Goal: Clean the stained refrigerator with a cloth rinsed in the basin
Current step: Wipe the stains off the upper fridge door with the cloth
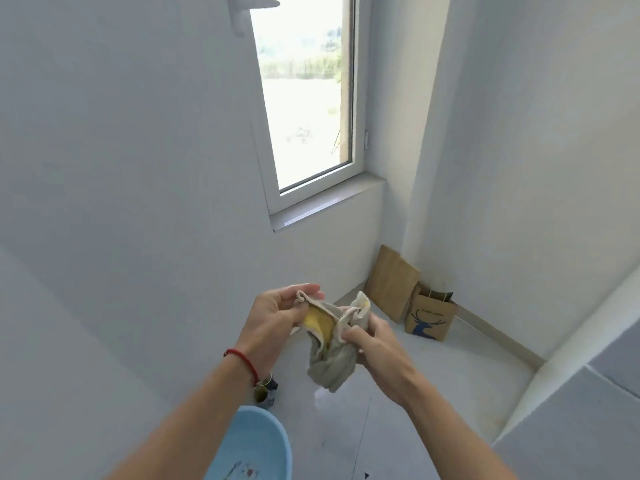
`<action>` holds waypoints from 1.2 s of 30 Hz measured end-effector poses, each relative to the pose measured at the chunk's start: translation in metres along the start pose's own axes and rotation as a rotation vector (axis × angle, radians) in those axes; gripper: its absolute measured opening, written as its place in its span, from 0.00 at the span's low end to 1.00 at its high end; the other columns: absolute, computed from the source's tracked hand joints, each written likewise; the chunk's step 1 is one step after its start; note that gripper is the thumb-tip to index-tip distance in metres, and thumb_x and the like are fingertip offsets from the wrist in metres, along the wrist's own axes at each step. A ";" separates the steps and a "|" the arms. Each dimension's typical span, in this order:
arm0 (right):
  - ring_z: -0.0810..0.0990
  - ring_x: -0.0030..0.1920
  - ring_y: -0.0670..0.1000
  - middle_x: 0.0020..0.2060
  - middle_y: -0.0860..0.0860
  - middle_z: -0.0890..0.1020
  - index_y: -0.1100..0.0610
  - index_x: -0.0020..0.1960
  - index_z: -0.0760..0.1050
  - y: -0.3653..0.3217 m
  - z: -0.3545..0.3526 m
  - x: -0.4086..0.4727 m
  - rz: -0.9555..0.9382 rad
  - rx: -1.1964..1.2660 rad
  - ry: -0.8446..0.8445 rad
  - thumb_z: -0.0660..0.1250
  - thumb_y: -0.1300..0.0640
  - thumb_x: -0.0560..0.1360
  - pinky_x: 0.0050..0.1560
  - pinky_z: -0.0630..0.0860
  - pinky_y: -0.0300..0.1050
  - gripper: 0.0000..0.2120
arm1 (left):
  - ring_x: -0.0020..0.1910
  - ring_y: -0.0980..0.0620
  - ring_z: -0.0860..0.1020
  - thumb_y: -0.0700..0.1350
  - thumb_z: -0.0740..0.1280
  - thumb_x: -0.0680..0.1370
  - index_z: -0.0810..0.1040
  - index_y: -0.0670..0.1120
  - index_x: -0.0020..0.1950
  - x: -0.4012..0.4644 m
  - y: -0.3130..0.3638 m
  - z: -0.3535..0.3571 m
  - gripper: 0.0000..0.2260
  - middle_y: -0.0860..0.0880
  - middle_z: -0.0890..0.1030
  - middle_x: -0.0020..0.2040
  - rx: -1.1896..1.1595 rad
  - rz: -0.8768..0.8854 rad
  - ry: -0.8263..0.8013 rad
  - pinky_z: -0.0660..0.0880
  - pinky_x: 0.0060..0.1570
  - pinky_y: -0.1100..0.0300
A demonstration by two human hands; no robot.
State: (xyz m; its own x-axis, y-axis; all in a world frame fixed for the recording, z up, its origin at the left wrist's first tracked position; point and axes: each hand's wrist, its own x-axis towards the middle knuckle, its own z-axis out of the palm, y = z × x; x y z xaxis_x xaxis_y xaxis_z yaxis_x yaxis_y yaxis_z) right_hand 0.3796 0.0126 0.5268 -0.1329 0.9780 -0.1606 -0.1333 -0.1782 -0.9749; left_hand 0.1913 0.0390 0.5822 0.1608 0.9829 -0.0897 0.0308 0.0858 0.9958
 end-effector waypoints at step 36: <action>0.74 0.38 0.49 0.37 0.49 0.76 0.57 0.43 0.74 -0.091 -0.282 -0.125 0.283 -0.748 0.643 0.60 0.63 0.75 0.39 0.69 0.46 0.06 | 0.43 0.52 0.81 0.46 0.68 0.80 0.84 0.49 0.48 0.171 0.067 0.311 0.05 0.51 0.84 0.42 0.372 0.313 -0.615 0.76 0.43 0.59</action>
State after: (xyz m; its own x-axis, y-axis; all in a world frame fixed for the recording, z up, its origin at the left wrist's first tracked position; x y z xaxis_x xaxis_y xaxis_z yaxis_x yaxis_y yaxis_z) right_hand 0.6851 -0.0632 0.5922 0.5168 0.8225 -0.2374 0.4968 -0.5140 -0.6993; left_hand 0.5278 0.1626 0.6283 0.7309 0.6761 0.0931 0.2047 -0.3474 0.9151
